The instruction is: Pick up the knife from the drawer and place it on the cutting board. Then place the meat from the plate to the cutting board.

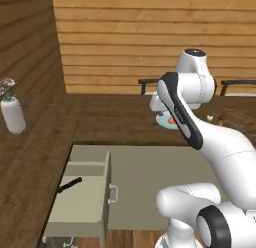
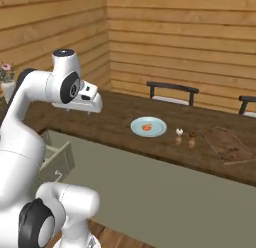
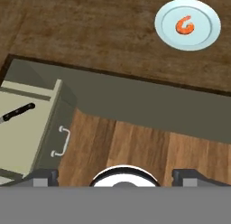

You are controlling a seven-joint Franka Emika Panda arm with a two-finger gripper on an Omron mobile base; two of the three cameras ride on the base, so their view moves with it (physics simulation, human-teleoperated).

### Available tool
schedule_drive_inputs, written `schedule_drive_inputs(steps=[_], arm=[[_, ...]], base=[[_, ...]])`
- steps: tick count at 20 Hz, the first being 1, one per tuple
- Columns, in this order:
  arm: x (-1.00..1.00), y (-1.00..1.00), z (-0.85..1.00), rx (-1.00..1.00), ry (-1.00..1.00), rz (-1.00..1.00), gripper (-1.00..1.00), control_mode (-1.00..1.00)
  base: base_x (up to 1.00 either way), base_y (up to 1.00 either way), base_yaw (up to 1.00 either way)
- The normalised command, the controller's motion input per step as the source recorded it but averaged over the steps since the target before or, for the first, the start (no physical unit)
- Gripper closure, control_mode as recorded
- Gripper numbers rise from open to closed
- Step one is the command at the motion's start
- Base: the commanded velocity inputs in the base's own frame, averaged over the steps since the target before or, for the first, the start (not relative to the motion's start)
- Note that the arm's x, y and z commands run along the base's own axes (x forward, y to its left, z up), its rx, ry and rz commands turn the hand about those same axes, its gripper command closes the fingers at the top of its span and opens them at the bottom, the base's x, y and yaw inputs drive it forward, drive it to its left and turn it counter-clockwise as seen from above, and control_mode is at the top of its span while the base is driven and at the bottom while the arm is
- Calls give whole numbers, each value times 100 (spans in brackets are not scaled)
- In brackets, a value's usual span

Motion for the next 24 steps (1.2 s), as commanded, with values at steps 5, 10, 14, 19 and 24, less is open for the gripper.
schedule_drive_inputs(steps=[5, 10, 14, 19, 24], arm=[[0, 0, 0, 0, 0, 0, -100, 100], [0, 0, 0, 0, 0, 0, -100, 100], [0, 0, 0, 0, 0, 0, -100, 100], [0, 0, 0, 0, 0, 0, -100, 100], [0, 0, 0, 0, 0, 0, -100, 100]], base=[[15, -17, -20], [0, -54, -2], [4, -88, 0], [22, -63, 0], [39, -5, 0]])
